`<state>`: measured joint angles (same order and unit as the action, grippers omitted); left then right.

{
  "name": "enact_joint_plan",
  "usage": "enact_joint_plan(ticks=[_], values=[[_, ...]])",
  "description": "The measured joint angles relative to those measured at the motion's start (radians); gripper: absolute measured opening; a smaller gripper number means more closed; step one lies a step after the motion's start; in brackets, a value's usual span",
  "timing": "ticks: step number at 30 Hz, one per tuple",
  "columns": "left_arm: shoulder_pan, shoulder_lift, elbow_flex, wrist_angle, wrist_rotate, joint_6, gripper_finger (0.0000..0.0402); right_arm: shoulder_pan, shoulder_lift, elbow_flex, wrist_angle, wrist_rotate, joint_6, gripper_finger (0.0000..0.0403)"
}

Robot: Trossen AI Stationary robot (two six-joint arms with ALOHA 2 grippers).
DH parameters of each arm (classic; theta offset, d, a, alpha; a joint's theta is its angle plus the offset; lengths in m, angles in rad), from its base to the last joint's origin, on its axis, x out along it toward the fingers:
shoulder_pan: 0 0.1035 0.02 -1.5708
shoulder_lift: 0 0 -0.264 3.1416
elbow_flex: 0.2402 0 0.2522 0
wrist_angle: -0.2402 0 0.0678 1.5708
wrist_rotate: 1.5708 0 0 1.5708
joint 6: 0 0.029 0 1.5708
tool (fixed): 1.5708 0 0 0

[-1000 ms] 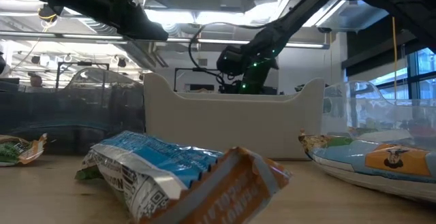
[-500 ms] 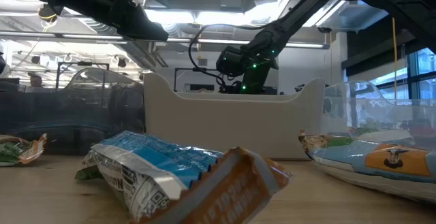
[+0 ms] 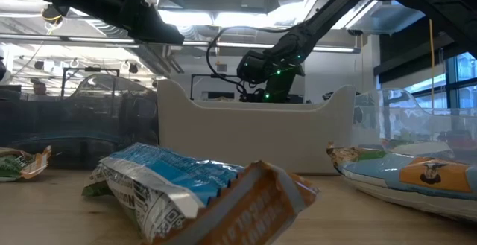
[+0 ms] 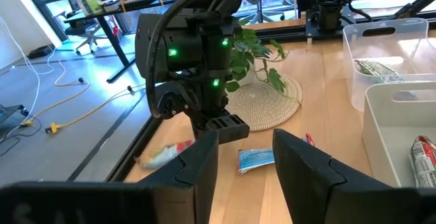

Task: Pick and place Granola Bars by type
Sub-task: Put the red granola bar into the gray bin

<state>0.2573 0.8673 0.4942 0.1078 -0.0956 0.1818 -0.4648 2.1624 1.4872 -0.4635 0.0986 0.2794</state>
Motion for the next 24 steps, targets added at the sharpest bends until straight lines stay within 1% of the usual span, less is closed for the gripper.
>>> enact_joint_plan(ticks=[8,14,17,20,22,24], values=[[0.000,0.000,0.000,0.000,0.000,0.000,0.0136,0.000,0.000,0.000,0.003,-0.003,-0.025,0.0073],[0.000,0.000,0.000,0.000,0.000,0.000,0.0133,0.000,0.001,0.000,0.005,-0.006,-0.163,0.0073],[0.000,0.000,0.000,0.000,0.000,0.000,0.0132,0.001,0.001,0.000,0.001,-0.011,-0.106,0.0073],[0.000,0.000,0.000,0.000,0.000,0.000,0.0135,-0.001,-0.003,0.000,-0.013,-0.049,-0.037,0.0074],[0.000,0.000,0.000,-0.001,0.000,0.000,0.0136,-0.005,-0.013,-0.001,-0.028,-0.072,-0.030,0.0074],[0.000,0.000,0.000,-0.002,0.000,0.000,0.0136,-0.004,-0.018,-0.002,-0.042,-0.071,-0.030,0.0074]])
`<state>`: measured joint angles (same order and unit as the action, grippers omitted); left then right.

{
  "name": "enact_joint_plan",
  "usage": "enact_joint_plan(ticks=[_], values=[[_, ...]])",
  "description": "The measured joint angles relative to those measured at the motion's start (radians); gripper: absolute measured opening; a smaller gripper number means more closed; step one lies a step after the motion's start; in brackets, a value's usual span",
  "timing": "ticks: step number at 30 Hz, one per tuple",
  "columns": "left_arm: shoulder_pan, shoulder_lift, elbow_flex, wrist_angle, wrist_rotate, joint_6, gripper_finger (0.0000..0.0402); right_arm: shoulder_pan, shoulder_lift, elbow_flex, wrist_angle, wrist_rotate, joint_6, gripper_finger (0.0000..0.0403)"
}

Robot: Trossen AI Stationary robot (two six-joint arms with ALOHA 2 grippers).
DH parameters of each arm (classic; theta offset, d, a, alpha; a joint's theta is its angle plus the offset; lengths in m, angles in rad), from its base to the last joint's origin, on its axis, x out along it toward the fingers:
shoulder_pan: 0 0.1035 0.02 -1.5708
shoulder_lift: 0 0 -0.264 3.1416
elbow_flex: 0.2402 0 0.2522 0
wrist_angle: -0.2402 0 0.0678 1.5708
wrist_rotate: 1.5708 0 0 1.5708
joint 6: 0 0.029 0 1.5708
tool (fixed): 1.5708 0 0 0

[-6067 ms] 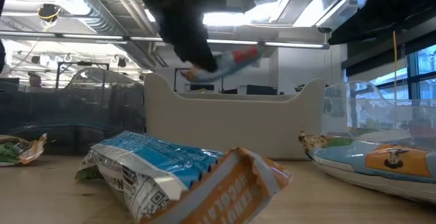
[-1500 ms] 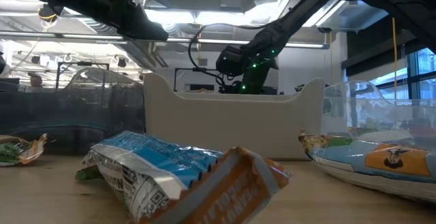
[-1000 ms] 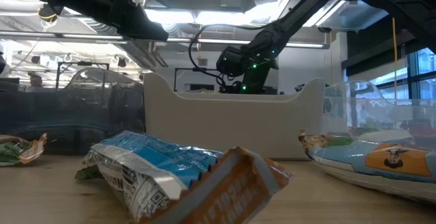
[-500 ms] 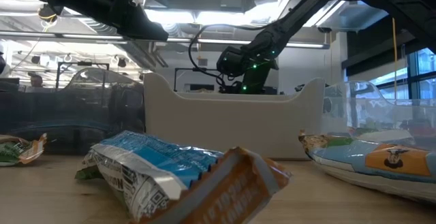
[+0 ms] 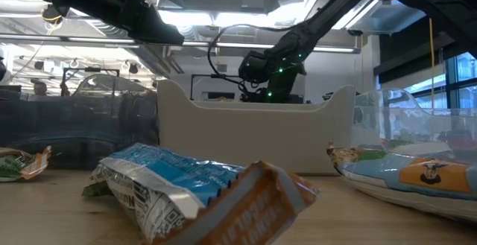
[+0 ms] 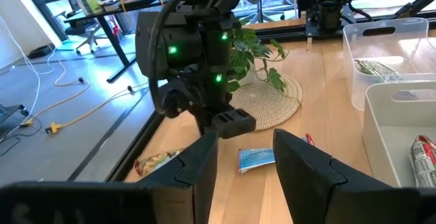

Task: Pick and place Granola Bars by type
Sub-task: Put the red granola bar into the gray bin

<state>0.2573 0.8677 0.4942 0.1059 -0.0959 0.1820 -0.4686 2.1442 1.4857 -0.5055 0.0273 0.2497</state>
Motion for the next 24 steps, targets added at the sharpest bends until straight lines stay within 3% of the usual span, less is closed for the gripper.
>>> enact_joint_plan(ticks=[6,17,20,24], values=[[0.000,0.000,0.000,-0.005,0.000,0.000,0.0132,0.000,-0.023,0.033,-0.024,-0.003,-0.024,0.0092],[0.000,0.000,0.000,-0.006,-0.006,-0.002,0.0134,0.001,-0.024,0.078,0.152,0.002,-0.047,0.0270],[0.000,0.000,0.000,-0.006,-0.007,-0.003,0.0132,0.006,-0.023,0.078,0.147,0.028,-0.048,0.0298],[0.000,0.000,0.000,-0.006,-0.007,-0.003,0.0134,0.008,-0.015,0.079,0.136,0.084,0.002,0.0307]])
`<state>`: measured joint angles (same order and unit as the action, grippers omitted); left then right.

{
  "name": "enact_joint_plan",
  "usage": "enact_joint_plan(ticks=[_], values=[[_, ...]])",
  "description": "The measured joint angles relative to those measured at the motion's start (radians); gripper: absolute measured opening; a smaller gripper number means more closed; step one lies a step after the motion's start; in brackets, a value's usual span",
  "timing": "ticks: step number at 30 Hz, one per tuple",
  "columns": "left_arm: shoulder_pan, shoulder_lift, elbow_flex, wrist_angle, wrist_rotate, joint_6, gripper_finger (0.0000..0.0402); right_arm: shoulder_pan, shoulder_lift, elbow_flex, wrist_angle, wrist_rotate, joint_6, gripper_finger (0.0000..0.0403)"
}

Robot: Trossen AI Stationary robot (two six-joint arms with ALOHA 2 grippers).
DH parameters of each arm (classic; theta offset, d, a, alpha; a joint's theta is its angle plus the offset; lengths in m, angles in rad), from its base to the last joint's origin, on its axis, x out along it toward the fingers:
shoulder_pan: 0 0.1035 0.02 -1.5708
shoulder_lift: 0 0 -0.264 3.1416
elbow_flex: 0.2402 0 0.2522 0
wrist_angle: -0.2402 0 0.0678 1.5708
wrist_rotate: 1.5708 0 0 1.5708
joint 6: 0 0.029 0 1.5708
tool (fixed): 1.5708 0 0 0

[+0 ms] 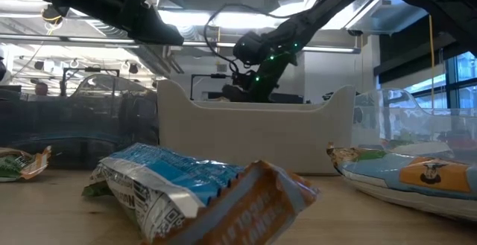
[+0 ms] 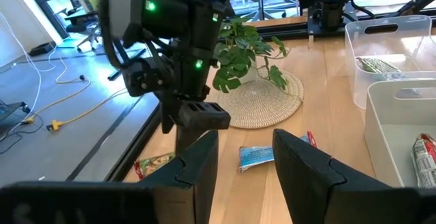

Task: Pick and place Granola Bars by type
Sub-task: Put the red granola bar into the gray bin

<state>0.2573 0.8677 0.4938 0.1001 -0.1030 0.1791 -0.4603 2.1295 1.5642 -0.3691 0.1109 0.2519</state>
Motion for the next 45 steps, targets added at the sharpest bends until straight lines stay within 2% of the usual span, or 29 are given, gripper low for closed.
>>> enact_joint_plan(ticks=[23,42,45], values=[[0.000,0.000,0.000,0.000,0.000,0.000,0.0133,0.007,0.047,0.000,-0.002,-0.029,-0.024,0.0306],[0.000,0.000,0.000,0.000,0.000,0.000,0.0134,0.011,0.092,0.000,-0.004,-0.049,-0.070,0.0239],[0.000,0.000,0.000,0.000,0.000,0.000,0.0136,0.011,0.097,0.000,0.005,-0.018,-0.041,0.0228]])
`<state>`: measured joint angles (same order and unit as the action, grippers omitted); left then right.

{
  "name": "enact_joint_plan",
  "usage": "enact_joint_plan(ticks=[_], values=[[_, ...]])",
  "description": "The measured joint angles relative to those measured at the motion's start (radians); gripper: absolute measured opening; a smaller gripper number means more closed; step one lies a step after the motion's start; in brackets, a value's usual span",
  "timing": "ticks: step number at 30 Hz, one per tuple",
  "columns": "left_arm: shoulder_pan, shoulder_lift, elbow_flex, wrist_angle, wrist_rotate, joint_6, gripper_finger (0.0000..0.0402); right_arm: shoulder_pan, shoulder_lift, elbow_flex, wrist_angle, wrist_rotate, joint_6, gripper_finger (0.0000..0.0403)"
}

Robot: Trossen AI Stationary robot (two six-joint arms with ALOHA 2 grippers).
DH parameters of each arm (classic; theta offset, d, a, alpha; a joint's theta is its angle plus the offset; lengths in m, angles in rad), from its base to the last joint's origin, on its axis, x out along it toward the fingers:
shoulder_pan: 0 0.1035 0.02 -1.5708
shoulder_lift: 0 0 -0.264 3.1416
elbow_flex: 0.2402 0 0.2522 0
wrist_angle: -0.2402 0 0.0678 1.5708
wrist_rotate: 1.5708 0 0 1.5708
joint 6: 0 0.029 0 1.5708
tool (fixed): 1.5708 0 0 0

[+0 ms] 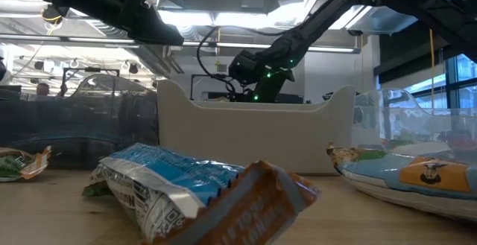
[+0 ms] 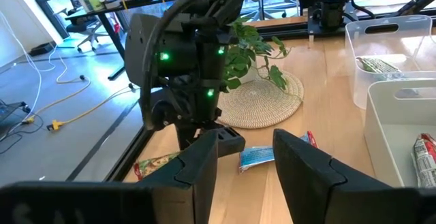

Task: Pick and place Granola Bars by type
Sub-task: Put the red granola bar into the gray bin

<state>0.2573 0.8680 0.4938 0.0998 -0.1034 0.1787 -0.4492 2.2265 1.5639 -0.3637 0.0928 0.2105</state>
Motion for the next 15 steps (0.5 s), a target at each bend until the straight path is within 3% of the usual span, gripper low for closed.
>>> enact_joint_plan(ticks=[10,15], values=[[0.000,0.000,0.000,0.000,0.000,0.000,0.0132,0.000,0.000,0.000,-0.006,0.018,-0.008,0.0165],[0.000,0.000,0.000,0.000,0.000,0.000,0.0136,0.000,0.000,0.000,-0.012,0.019,-0.010,0.0153]])
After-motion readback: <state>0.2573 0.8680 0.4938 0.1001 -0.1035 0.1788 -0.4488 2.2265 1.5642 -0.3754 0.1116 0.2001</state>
